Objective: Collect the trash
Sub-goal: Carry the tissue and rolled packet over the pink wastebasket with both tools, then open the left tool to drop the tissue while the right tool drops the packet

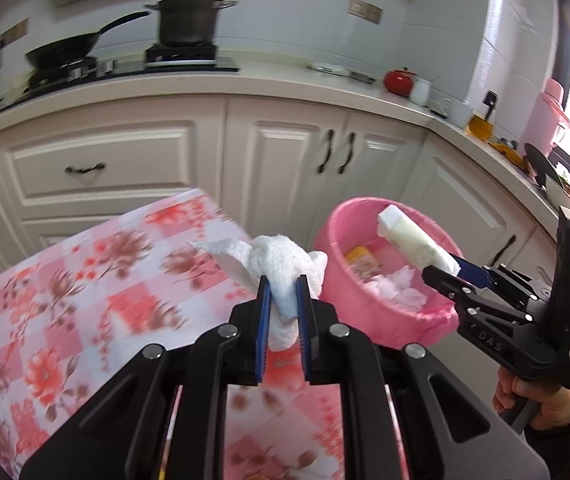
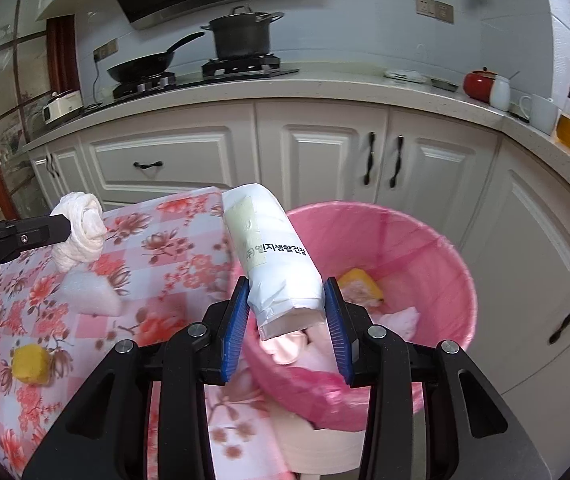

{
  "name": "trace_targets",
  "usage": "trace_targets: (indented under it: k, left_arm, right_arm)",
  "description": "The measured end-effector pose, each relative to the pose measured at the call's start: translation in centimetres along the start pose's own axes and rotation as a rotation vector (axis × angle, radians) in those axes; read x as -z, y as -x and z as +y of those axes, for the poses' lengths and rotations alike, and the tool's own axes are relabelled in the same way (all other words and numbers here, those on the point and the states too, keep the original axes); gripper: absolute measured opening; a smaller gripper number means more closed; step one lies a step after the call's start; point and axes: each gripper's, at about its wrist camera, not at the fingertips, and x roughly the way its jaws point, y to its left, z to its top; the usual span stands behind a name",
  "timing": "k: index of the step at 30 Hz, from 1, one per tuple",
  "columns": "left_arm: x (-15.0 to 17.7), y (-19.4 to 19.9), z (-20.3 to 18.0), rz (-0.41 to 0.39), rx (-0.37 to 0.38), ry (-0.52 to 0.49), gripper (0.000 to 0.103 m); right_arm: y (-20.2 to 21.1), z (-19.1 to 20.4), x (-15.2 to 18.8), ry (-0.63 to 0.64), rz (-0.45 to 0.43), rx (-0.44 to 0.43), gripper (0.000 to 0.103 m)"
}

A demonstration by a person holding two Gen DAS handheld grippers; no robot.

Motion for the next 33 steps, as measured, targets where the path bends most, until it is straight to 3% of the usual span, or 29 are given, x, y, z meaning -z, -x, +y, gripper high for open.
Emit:
trace_targets:
  k: [24, 25, 27, 28, 29, 32, 33]
  left_arm:
    - [-3.6, -7.8, -10.5, 0.058, 0.133, -0.099, 0.014]
    - [-3.6, -8.0, -10.8, 0.061, 0.136, -0.100, 0.015]
    - [-3.7, -8.4, -11.0, 0.067, 0.139, -0.097, 0.027]
    - [-3.6, -8.6, -11.1, 0.068, 0.139, -0.095, 0.046]
    - [-3.6, -8.6, -11.1, 0.070, 0.142, -0.093, 0.053]
    - [-3.3, -8.6, -11.2, 0.070, 0.137, -0.095, 0.052]
    - [-3.2, -8.5, -11.0, 0.070, 0.138, -0.089, 0.052]
  right_arm:
    - [-0.7, -9.8, -0.3, -0.120, -0.009, 0.145, 0.039]
    - [-0.7, -10.0, -0.3, -0.124, -0.008, 0.149, 0.039]
    - [-0.8, -10.4, -0.2, -0.128, -0.004, 0.158, 0.039]
    - [-0.8, -10.5, -0.1, -0.130, -0.002, 0.160, 0.039]
    - [-0.9, -10.7, -0.1, -0.134, -0.001, 0.162, 0.040]
    - [-0.9, -11.0, 0.1, -0.140, 0.001, 0.166, 0.041]
    - [-0.8, -11.0, 0.1, -0.143, -0.001, 0.165, 0.048]
